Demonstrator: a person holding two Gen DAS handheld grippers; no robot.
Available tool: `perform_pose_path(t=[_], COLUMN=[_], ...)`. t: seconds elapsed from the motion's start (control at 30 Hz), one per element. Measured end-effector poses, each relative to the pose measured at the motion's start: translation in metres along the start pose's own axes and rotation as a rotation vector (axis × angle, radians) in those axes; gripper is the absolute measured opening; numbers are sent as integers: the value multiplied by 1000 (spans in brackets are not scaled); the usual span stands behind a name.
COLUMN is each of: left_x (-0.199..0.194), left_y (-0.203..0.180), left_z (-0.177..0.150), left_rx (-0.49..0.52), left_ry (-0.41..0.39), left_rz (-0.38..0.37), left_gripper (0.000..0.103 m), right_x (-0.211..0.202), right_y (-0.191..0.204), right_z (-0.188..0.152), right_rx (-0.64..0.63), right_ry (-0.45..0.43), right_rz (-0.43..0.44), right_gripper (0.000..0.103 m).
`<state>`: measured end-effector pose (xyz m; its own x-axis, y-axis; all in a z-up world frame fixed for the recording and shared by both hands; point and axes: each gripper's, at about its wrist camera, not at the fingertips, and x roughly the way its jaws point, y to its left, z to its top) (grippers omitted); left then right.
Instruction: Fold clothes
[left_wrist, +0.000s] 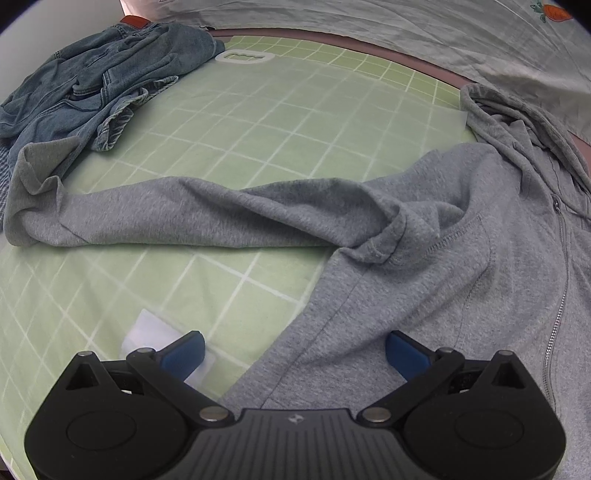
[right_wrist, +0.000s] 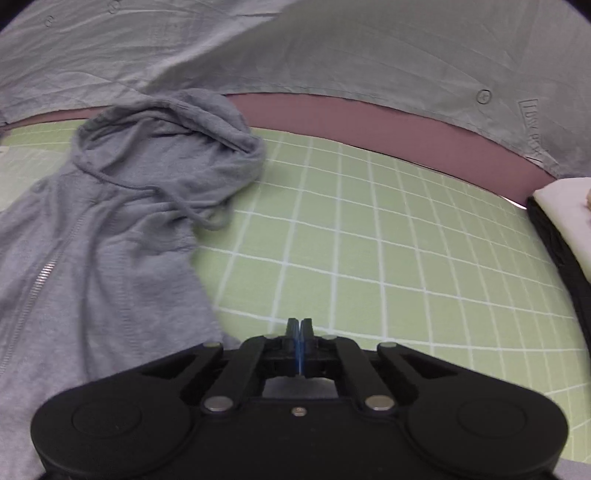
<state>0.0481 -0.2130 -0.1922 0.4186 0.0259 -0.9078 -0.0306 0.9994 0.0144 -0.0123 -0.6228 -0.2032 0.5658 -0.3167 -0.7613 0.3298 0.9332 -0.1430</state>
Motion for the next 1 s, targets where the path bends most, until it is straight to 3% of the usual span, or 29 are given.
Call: perform_pose_path(t=[0.17,0.27,0.33,0.43,0.6,0.77,0.9,1.0], left_x=[-3,-7,-12,-25,-38,-42,-40,-34], left_y=[2,5,9,22,53,98,133,157], left_z=[-1,-2,-2,-1,1,8,21,37], left_rx=[-13,-30,-39,-50,-74,-122,-141,-150], left_ry=[-3,-7,-21,-61,-100,-120,-142,-164], left_rz=[5,4,5,7,36,60,88,122], left_gripper=[103,103,103,103,103,103,103,103], right_x=[-23,-44,-56,-69,-85,-83,-74,-70], right_y=[-31,-29,-21,-4,47,83,97,109], right_z=[1,-14,-27,-41,-51,-58,-65,-68], right_rx=[154,171,195,252,178,151,176,161], right_ry=[-23,-31,-20,1,-11,21,51,38], right_rz=[-6,3,11,39,121,153,110,66], right_gripper=[9,23,36,47,69,71,74,84])
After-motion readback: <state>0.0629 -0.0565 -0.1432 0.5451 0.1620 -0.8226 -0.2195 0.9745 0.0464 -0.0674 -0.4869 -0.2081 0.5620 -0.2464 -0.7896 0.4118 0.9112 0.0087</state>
